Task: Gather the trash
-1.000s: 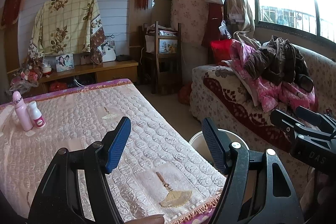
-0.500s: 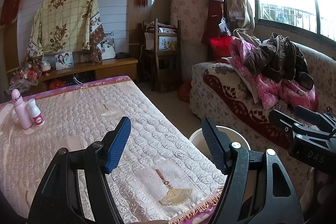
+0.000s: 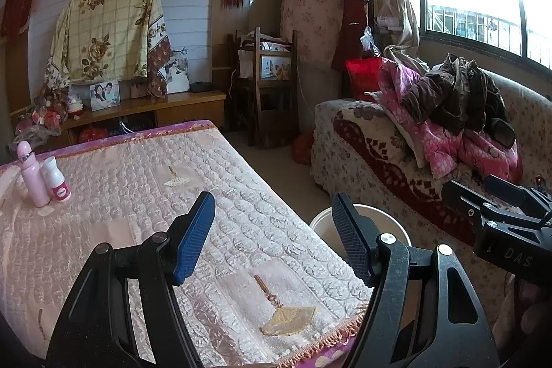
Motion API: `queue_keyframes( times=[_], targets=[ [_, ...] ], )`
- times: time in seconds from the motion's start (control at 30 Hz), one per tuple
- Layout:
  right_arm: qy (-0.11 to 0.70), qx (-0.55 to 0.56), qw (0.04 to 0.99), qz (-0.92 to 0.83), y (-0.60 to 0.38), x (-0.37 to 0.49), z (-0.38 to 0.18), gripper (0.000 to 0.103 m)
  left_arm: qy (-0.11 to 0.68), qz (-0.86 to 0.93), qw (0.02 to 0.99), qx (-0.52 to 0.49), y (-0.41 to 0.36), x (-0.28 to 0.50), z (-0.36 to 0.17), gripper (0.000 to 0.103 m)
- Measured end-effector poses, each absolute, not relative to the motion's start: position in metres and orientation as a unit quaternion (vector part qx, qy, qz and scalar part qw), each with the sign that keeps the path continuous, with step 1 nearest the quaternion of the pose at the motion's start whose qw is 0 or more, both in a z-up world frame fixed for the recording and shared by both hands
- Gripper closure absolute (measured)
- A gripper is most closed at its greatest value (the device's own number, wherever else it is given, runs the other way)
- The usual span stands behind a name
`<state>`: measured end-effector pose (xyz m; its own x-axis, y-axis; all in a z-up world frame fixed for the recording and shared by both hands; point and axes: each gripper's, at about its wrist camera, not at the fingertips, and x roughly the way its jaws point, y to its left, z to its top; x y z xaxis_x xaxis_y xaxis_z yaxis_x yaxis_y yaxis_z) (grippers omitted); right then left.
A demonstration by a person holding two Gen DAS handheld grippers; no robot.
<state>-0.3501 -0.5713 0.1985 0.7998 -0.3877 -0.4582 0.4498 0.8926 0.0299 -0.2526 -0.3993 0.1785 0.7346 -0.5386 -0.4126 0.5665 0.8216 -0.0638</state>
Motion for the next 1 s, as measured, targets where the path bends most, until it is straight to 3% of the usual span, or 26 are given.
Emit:
queue_keyframes(
  times=[1.0],
  targets=[
    [0.247,0.077,0.939,-0.225,-0.580,-0.341,0.184,0.015,0.228,-0.308,0.923,0.044,-0.411,-0.245,0.168,0.034]
  ],
)
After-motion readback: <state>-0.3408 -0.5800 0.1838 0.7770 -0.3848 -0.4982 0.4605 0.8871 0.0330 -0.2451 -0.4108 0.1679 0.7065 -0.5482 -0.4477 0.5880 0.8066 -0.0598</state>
